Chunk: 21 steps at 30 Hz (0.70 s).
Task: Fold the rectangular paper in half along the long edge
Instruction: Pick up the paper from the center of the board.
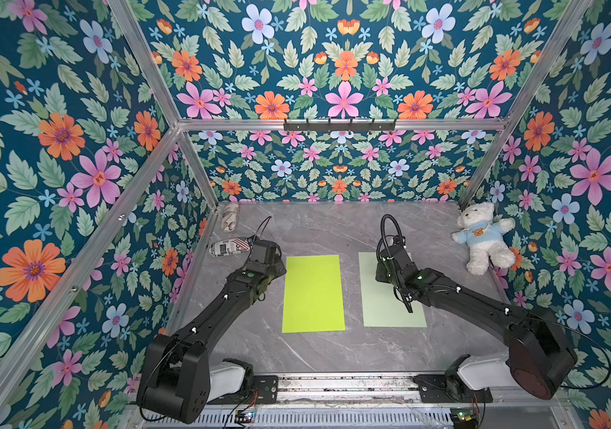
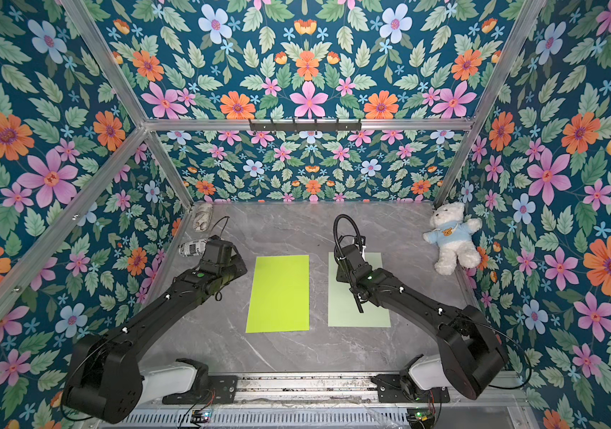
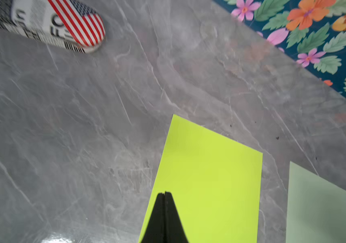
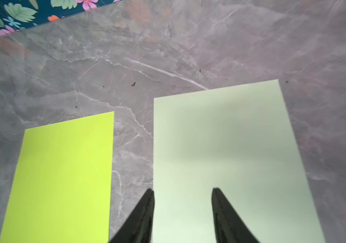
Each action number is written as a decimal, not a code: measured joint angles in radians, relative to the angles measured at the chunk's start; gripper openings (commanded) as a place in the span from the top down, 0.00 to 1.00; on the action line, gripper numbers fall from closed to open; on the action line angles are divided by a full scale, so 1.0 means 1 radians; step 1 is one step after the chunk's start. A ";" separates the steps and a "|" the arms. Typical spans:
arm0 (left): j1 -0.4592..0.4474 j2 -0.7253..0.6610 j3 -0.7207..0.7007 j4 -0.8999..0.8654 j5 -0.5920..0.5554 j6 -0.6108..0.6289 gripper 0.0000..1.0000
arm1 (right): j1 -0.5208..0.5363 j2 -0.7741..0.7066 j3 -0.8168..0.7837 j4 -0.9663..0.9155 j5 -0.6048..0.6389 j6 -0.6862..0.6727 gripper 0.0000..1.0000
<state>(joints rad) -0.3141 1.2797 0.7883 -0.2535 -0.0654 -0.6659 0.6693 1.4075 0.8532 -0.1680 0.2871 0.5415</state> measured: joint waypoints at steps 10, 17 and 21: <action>0.094 0.140 -0.082 0.050 0.275 -0.014 1.00 | 0.081 0.232 0.088 0.116 -0.217 0.070 0.48; 0.099 0.142 -0.077 0.029 0.298 0.016 1.00 | 0.086 0.237 0.048 0.187 -0.343 0.104 0.47; 0.112 0.178 -0.078 0.016 0.300 0.031 1.00 | 0.093 0.292 0.048 0.237 -0.412 0.115 0.47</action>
<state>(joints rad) -0.2024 1.4574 0.7105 -0.2371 0.2344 -0.6346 0.7628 1.6993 0.9016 0.0689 -0.1253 0.6567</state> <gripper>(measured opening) 0.049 0.527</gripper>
